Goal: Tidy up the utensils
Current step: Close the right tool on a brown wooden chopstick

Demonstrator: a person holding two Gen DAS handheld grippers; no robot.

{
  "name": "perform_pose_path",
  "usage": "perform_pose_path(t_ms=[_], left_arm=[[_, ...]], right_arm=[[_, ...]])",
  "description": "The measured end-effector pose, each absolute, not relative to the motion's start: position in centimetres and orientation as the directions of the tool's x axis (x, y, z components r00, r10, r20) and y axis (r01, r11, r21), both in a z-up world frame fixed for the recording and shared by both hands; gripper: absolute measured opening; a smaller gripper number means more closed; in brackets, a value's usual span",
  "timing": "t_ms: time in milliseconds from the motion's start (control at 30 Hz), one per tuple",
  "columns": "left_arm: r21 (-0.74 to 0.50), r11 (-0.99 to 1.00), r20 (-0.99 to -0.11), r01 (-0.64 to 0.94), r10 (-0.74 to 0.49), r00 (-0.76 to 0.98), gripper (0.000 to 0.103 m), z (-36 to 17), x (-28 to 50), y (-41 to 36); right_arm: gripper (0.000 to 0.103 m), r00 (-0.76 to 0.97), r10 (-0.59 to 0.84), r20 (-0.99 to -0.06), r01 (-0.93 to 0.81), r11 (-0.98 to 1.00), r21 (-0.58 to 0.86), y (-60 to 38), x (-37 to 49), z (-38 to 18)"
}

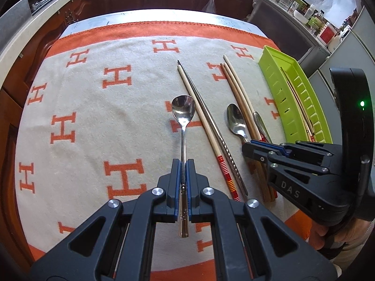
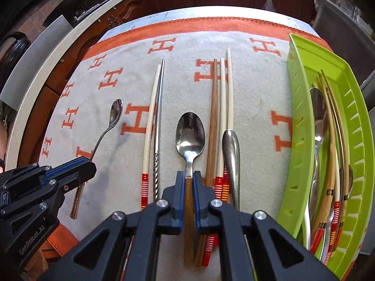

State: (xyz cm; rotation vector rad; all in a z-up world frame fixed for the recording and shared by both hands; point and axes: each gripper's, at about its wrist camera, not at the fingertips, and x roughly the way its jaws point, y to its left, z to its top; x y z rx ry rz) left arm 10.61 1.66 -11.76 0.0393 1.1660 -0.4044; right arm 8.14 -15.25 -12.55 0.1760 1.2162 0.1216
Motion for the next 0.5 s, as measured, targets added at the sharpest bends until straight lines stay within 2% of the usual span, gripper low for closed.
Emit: perform_pose_path(t_ms=[133,500], left_arm=[[-0.196,0.924,-0.895,0.33,-0.306,0.325,0.002,-11.4,10.3,1.2],[-0.21,0.898,-0.879,0.387,-0.347,0.327,0.002,-8.4,8.9,-2.1]], right_arm=[[0.006,0.353,0.189,-0.916,0.011,0.978,0.206,-15.6,7.7,-12.4],[0.006,0.408,0.307,-0.86,0.068,0.929,0.364,-19.3,5.1,-9.3]])
